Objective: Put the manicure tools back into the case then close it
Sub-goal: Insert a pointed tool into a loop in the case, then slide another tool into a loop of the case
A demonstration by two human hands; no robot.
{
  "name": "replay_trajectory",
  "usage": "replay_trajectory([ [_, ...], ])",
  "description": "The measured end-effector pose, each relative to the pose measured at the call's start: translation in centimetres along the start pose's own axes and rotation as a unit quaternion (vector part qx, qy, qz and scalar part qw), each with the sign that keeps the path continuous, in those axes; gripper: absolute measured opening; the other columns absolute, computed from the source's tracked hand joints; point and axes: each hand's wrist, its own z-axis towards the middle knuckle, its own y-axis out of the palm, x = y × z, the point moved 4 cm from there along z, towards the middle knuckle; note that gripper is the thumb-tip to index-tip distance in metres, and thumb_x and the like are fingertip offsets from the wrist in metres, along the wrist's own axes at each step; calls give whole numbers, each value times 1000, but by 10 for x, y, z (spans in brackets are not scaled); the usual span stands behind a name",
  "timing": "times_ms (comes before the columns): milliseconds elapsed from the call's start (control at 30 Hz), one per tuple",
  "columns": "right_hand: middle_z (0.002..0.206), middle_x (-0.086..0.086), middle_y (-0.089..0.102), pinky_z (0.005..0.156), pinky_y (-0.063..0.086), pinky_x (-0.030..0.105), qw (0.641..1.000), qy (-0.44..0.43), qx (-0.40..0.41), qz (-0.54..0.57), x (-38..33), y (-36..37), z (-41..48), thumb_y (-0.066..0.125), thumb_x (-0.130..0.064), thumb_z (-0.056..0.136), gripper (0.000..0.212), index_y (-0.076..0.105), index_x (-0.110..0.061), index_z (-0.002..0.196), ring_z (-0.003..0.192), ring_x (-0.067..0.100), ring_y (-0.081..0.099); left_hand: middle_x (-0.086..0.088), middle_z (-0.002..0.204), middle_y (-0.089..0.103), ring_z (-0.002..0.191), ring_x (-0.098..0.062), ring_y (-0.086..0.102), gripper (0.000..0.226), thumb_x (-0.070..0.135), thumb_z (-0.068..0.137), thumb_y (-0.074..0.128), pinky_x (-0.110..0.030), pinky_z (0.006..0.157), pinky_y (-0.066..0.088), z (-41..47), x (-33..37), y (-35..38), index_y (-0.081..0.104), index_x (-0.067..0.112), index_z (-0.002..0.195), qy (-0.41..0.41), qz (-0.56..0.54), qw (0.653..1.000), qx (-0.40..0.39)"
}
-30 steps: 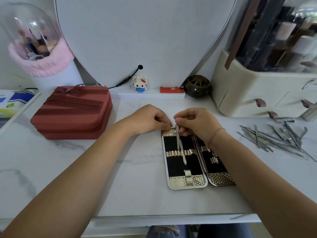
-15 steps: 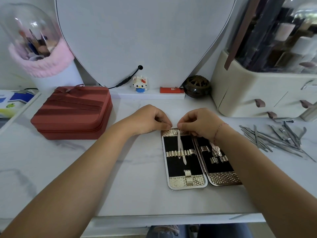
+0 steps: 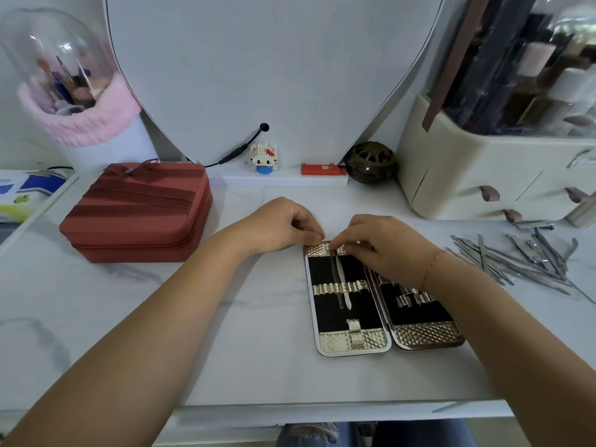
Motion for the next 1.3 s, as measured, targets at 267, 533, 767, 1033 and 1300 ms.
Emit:
replay_trajectory([
  [267,85,-13,60,64,43,11,989,52,74,121,12,-9,-17,54,-13,90,32,60,-31,115,64,3,55,14,66,64,55,11,53,8,17,81,73,-2,53,36,-1,1,0,75,18,88,-1,5,1000,0],
  [533,83,2,61,71,38,26,925,319,204,-1,107,-52,-97,73,-26,76,17,67,-15,86,73,15,53,10,75,71,63,7,56,9,17,81,73,-3,60,41,1,0,1,74,26,81,13,16,1000,-3],
  [767,68,-1,58,66,36,29,885,421,198,-22,129,-46,-110,68,-38,79,26,65,-13,78,72,20,51,22,65,68,62,10,56,11,17,81,73,-2,58,39,1,-1,1,74,28,79,15,23,1000,0],
  [1033,63,1,62,65,41,29,882,435,179,40,136,-48,-101,69,-22,79,22,59,-25,60,68,25,59,22,66,68,64,10,57,10,19,80,73,-3,60,40,2,-2,0,74,29,79,12,23,1000,-2],
  [1300,67,0,61,55,34,25,882,435,167,70,133,-53,-98,69,-18,80,6,66,-16,75,63,17,52,16,70,69,64,9,56,11,19,81,73,-8,63,42,0,-1,0,74,30,78,13,15,1000,-2],
])
